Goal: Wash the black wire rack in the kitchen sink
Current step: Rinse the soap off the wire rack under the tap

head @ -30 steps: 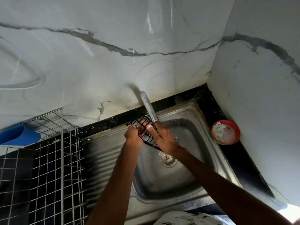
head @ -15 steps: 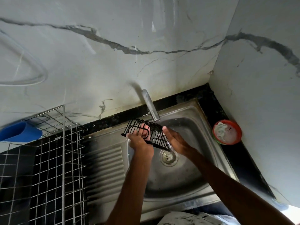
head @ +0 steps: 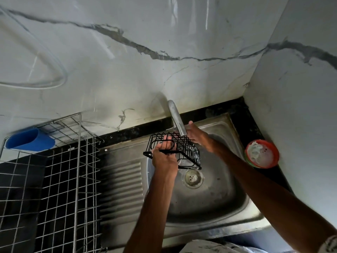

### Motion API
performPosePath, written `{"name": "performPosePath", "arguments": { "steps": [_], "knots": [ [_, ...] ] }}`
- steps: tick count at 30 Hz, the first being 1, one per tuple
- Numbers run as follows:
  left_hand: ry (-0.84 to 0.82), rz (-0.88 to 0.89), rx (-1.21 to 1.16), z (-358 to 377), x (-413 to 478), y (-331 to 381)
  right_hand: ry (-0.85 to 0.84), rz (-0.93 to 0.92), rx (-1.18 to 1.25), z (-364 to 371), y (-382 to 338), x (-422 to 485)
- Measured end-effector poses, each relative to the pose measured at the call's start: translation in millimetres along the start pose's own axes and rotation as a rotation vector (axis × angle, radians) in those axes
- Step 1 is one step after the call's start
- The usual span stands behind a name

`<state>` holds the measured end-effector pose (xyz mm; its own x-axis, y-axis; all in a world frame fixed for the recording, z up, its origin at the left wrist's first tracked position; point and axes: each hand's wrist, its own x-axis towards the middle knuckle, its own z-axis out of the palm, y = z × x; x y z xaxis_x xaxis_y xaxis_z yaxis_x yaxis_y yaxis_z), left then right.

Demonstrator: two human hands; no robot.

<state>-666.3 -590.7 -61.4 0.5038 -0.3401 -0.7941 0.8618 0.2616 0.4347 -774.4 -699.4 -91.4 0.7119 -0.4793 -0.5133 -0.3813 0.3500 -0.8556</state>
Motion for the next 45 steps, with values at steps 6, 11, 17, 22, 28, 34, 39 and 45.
{"name": "performPosePath", "arguments": {
  "steps": [6, 11, 17, 22, 28, 34, 39, 45],
  "knots": [
    [0.003, 0.042, -0.065, -6.9, 3.7, -2.1, -0.017, 0.033, -0.081, -18.9, 42.9, -10.2],
    [0.011, 0.093, -0.047, -11.4, 1.7, -4.4, -0.032, 0.053, -0.05, -3.3, 44.2, -0.9],
    [-0.099, 0.138, 0.072, -11.5, -5.6, -4.5, -0.049, 0.063, -0.018, 8.6, 17.9, 16.8],
    [-0.108, 0.193, 0.152, -8.8, -3.1, -6.3, -0.039, 0.028, 0.066, 9.7, 9.1, 16.3],
    [-0.109, 0.164, 0.117, -10.8, -1.3, -7.8, -0.006, -0.012, 0.137, -2.4, 34.1, 6.4],
    [-0.103, 0.153, 0.105, -14.1, 4.2, -10.0, -0.077, 0.079, -0.025, -2.3, 63.3, -1.1],
    [-0.103, 0.157, 0.108, -14.6, 2.3, -8.9, 0.013, -0.015, 0.059, 12.5, 37.6, 1.0],
    [-0.12, 0.161, 0.123, -12.3, 0.1, 2.0, 0.055, -0.041, 0.096, 12.9, 19.6, 9.2]
  ]
}}
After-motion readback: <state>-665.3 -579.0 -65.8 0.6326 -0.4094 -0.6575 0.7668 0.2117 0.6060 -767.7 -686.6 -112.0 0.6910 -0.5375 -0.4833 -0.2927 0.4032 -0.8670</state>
